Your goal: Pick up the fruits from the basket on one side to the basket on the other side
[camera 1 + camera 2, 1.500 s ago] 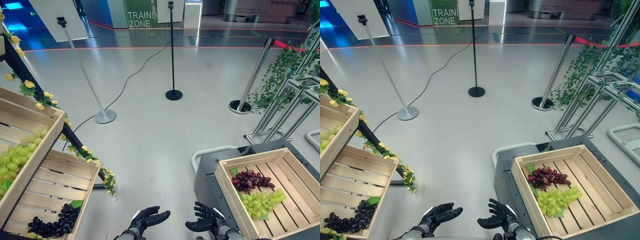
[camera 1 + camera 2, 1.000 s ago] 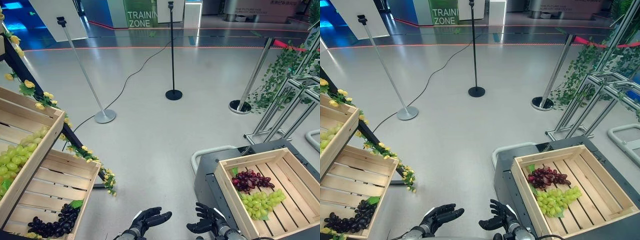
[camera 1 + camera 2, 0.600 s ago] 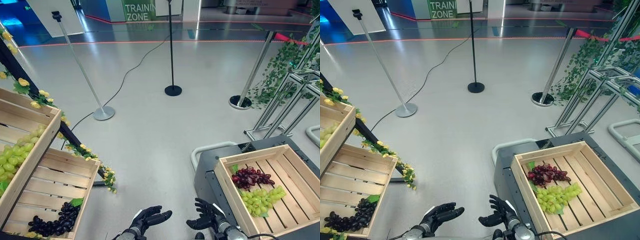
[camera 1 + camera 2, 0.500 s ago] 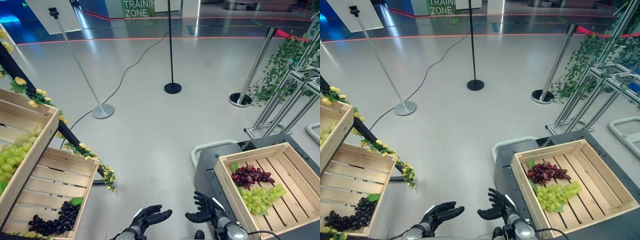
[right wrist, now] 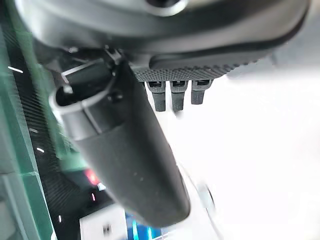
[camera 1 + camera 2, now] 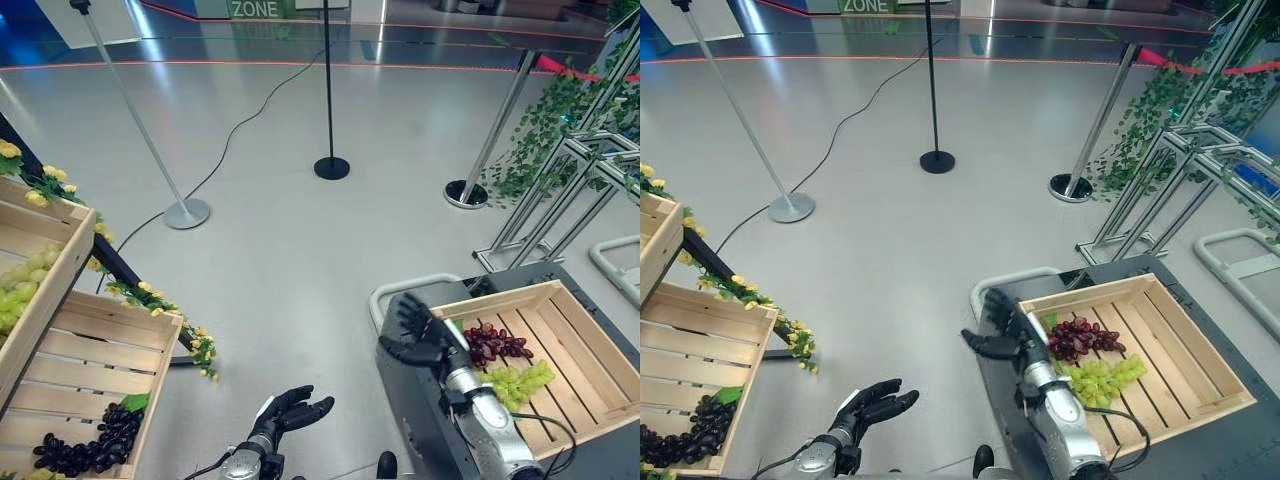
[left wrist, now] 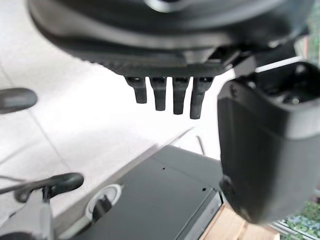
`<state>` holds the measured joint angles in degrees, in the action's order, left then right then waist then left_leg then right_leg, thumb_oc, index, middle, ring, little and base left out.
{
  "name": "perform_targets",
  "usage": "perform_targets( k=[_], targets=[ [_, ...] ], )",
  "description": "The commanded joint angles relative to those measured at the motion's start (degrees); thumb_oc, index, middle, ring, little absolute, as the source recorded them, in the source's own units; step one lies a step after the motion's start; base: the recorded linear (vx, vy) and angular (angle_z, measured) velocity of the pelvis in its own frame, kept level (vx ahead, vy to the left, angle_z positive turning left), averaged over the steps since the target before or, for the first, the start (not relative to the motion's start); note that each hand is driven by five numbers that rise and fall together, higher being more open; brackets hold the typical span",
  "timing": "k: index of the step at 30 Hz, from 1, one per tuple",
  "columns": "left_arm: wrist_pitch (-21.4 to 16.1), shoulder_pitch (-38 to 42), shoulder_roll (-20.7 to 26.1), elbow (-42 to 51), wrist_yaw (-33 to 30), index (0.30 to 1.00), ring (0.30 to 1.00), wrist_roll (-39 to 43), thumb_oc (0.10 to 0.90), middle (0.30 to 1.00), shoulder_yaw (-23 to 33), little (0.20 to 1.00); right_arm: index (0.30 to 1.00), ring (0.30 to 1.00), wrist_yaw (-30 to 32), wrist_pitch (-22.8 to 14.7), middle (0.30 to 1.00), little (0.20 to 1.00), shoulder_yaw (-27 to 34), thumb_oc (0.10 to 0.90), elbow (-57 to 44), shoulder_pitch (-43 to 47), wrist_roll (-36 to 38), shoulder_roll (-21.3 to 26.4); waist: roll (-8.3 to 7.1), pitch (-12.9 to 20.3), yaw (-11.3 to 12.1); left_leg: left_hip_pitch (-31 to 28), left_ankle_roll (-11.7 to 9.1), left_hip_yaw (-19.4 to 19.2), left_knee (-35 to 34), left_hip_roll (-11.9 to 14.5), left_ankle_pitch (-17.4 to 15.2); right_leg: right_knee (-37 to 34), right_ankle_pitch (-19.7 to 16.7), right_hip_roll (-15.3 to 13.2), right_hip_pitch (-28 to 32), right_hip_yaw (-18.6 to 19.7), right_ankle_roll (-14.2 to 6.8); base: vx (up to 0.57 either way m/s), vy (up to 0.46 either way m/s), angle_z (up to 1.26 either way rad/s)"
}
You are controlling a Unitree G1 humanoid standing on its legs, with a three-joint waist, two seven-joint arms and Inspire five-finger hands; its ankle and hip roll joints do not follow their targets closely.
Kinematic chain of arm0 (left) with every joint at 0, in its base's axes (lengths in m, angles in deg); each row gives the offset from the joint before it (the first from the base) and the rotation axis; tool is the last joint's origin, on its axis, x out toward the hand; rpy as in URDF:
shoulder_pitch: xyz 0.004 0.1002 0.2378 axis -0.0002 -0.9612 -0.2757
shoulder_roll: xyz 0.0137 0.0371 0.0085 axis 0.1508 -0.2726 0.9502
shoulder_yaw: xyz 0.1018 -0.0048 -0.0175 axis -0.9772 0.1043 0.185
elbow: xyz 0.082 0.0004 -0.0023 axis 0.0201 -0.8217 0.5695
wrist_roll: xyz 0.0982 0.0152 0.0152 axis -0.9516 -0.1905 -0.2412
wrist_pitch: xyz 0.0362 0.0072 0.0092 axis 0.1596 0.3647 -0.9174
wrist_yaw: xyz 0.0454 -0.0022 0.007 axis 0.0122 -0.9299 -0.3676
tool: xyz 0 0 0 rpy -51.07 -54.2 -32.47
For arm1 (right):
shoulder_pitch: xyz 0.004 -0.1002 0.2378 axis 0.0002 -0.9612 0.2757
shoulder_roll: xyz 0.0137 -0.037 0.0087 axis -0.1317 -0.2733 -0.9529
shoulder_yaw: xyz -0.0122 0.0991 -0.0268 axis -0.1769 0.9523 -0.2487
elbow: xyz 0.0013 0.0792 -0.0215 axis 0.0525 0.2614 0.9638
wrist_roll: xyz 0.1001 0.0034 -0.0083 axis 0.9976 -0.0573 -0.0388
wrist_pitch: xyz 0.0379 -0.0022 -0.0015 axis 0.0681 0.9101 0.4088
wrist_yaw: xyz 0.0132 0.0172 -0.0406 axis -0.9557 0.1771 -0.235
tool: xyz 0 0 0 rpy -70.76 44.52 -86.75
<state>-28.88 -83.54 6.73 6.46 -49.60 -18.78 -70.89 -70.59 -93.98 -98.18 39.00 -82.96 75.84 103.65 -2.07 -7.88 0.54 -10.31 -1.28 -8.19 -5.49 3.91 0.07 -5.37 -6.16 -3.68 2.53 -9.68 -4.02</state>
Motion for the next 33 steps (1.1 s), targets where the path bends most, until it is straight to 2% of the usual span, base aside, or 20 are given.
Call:
perform_targets(
  k=[1,6,8,9,11,12,14,16,17,20,22,23,24,25,26,27,28,29,31,33],
  targets=[
    [-6.4,2.93,1.15,1.29,-1.21,0.9,0.9,-2.59,0.8,0.9,0.78,0.9,0.9,0.9,9.56,-7.96,0.9,0.9,5.2,0.8,-6.65,5.3,-11.84,5.37,-0.96,-0.28,-1.61,0.22,0.43,-1.0,0.49,-0.5,-2.05,0.37,3.48,-0.6,4.91,2.36,-1.15,0.05,-0.075,-0.06],
    [-7.83,1.44,1.63,1.65,-1.2,0.9,0.9,-1.93,0.8,0.9,2.11,0.9,0.9,0.9,17.0,-5.0,0.9,0.9,8.94,0.8,-8.31,6.0,-22.72,12.17,-1.64,-0.88,-1.8,-0.54,0.33,-1.87,1.67,-0.1,-2.46,0.47,3.82,0.57,4.78,3.31,-0.34,0.06,-0.105,-0.11],
    [-8.62,0.94,1.62,3.04,-1.34,0.9,0.9,0.34,0.8,0.9,3.23,0.9,0.9,0.9,19.89,-2.51,0.9,0.9,10.0,0.8,-9.43,6.37,-27.54,15.62,-2.91,-1.97,-1.64,2.48,-0.09,-3.02,9.92,0.24,-4.32,1.01,3.57,0.54,4.36,3.34,0.69,0.04,-0.134,-0.2],
    [-8.79,0.88,1.62,3.71,-1.14,0.9,0.9,1.08,0.8,0.9,3.85,0.9,0.9,0.9,20.52,-1.79,0.9,0.9,10.6,0.8,-9.82,6.28,-27.97,16.76,-3.5,-2.7,-1.34,4.41,-0.41,-2.82,14.2,0.29,-3.96,1.18,3.32,0.47,4.39,3.3,1.13,0.01,-0.144,-0.2],
    [-9.36,0.93,1.37,6.84,0.23,0.9,0.9,4.94,0.8,0.9,4.89,0.9,0.9,0.9,24.16,1.95,0.9,0.9,11.8,0.8,-9.08,6.73,-31.6,20.54,-4.69,-5.95,0.33,14.76,-1.4,1.48,28.82,-0.18,0.28,2.05,2.55,0.62,4.49,4.11,2.62,0.01,-0.085,-0.15],
    [-9.37,0.94,1.36,6.99,0.32,0.9,0.9,5.14,0.8,0.9,4.91,0.9,0.9,0.9,24.32,2.13,0.9,0.9,11.78,0.8,-8.94,6.85,-31.8,20.68,-4.54,-6.1,0.29,15.27,-1.45,1.76,29.51,-0.05,0.17,2.1,2.57,0.78,4.51,4.07,2.68,0.03,0.019,-0.02],
    [-9.17,0.74,1.32,8.87,1.17,0.9,0.9,7.05,0.8,0.9,4.67,0.9,0.9,0.9,25.93,4.48,0.9,0.9,11.23,0.8,-7.07,8.68,-32.9,22.7,-4.23,-7.18,1.18,16.52,-1.71,2.27,26.76,-0.09,1.49,2.29,2.78,0.76,5.16,4.85,2.5,0.1,0.121,-0.27],
    [-8.7,1.1,1.64,10.4,3.19,0.9,0.9,7.25,0.8,0.9,3.12,0.9,0.9,0.9,27.83,10.21,0.9,0.9,9.14,0.8,-4.55,13.74,-34.3,25.32,-3.5,-7.93,2.19,16.68,-2.52,2.39,18.18,0.74,4.47,2.35,3.52,0.69,5.92,5.59,1.71,0.15,0.251,-0.41],
    [-8.0,2.57,1.98,10.89,3.01,0.9,0.9,7.05,0.8,0.9,1.97,0.9,0.9,0.9,27.95,12.16,0.9,0.9,7.33,0.8,-2.87,17.18,-34.72,26.69,-3.37,-8.31,2.65,16.72,-2.49,1.94,13.91,0.7,4.54,2.35,3.68,0.35,5.8,5.57,1.28,0.05,0.162,-0.4],
    [-6.74,5.17,2.04,9.46,2.46,0.9,0.9,6.71,0.8,0.9,0.35,0.9,0.9,0.9,28.01,14.13,0.9,0.9,4.57,0.8,-0.35,20.51,-34.71,27.55,-3.49,-8.02,2.33,15.17,-1.44,2.09,11.31,-0.57,2.52,3.27,3.88,-0.94,4.69,5.24,0.44,0.07,0.193,-0.58],
    [-5.62,6.31,3.13,10.43,3.57,0.9,0.9,11.17,0.8,0.9,-0.54,0.9,0.9,0.9,28.74,13.89,0.9,0.9,4.16,0.8,0.32,19.65,-38.49,27.79,-2.45,-7.98,1.71,14.2,0.07,1.66,10.21,-0.92,1.44,11.85,7.57,-2.22,1.48,4.93,-0.44,0.06,0.231,-0.18],
    [-5.05,6.55,3.97,11.86,3.02,0.9,0.9,12.31,0.8,0.9,-1.24,0.9,0.9,0.9,29.28,13.77,0.9,0.9,3.51,0.8,0.51,19.41,-38.73,28.55,-1.74,-9.41,1.41,13.91,0.73,1.51,10.65,-0.89,1.32,23.39,5.99,-3.18,-5.92,3.41,-2.51,0.0,0.137,0.16],
    [-5.08,6.58,4.02,11.91,2.95,0.9,0.9,12.37,0.8,0.9,-1.28,0.9,0.9,0.9,29.36,13.73,0.9,0.9,3.4,0.8,0.6,19.53,-38.72,28.61,-1.76,-9.47,1.41,14.05,0.77,1.51,10.76,-0.94,1.31,24.19,5.88,-3.29,-6.68,3.47,-2.67,-0.09,0.006,-0.09],
    [-5.22,7.32,5.27,12.11,2.69,0.9,0.9,13.91,0.8,0.9,-1.52,0.9,0.9,0.9,31.06,13.39,0.9,0.9,1.61,0.8,2.86,21.48,-39.4,29.5,-1.97,-11.94,1.31,14.63,0.94,1.86,12.84,-0.91,0.52,25.82,5.08,-3.83,-10.36,3.13,-3.1,-0.07,-0.084,-0.31],
    [-5.12,7.58,5.6,12.1,2.65,0.9,0.9,14.47,0.8,0.9,-1.53,0.9,0.9,0.9,31.21,13.65,0.9,0.9,1.16,0.8,3.38,22.05,-39.62,29.71,-2.08,-12.44,1.29,14.9,0.89,1.87,13.45,-0.8,0.28,25.06,5.05,-3.97,-10.54,3.0,-3.06,-0.24,-0.197,-0.28],
    [-5.42,10.55,7.12,11.75,2.53,0.9,0.9,17.2,0.8,0.9,-1.74,0.9,0.9,0.9,32.1,14.26,0.9,0.9,-1.49,0.8,6.83,27.51,-38.65,30.64,-2.4,-15.23,1.96,16.74,0.71,1.61,15.1,-0.51,-0.57,20.63,3.77,-5.4,-11.92,1.25,-3.47,-0.24,-0.185,-0.06],
    [-5.62,11.52,7.39,11.58,2.4,0.9,0.9,17.89,0.8,0.9,-1.71,0.9,0.9,0.9,31.86,14.75,0.9,0.9,-2.42,0.8,7.97,29.49,-38.77,30.78,-2.41,-15.9,2.06,17.23,0.66,1.52,15.42,-0.46,-0.83,19.54,3.04,-5.78,-12.35,0.78,-3.73,-0.37,-0.228,0.04],
    [-6.4,14.04,7.61,11.52,1.94,0.9,0.9,19.2,0.8,0.9,-2.18,0.9,0.9,0.9,31.33,15.19,0.9,0.9,-5.64,0.8,12.47,36.62,-38.39,32.55,-2.0,-17.49,2.37,19.0,0.61,0.96,16.16,-0.18,-1.56,16.81,1.67,-6.46,-14.11,0.07,-3.84,-0.21,-0.143,-0.04],
    [-6.52,14.62,7.71,13.37,-0.08,0.9,0.9,20.5,0.8,0.9,-3.63,0.9,0.9,0.9,30.41,17.39,0.9,0.9,-9.27,0.8,16.15,42.45,-36.75,34.32,-1.58,-17.99,2.9,23.24,0.79,1.79,19.62,-0.15,-2.4,16.72,2.58,-6.12,-15.77,0.73,-2.67,-0.19,-0.142,-0.17],
    [-6.57,14.49,7.81,14.72,-1.03,0.9,0.9,21.25,0.8,0.9,-3.89,0.9,0.9,0.9,30.18,18.9,0.9,0.9,-10.68,0.8,17.45,44.7,-36.49,35.33,-1.25,-18.58,3.4,25.75,0.56,1.36,21.07,0.27,-2.32,16.92,2.94,-6.44,-16.69,-0.69,-2.28,-0.12,-0.126,0.07]
  ],
)
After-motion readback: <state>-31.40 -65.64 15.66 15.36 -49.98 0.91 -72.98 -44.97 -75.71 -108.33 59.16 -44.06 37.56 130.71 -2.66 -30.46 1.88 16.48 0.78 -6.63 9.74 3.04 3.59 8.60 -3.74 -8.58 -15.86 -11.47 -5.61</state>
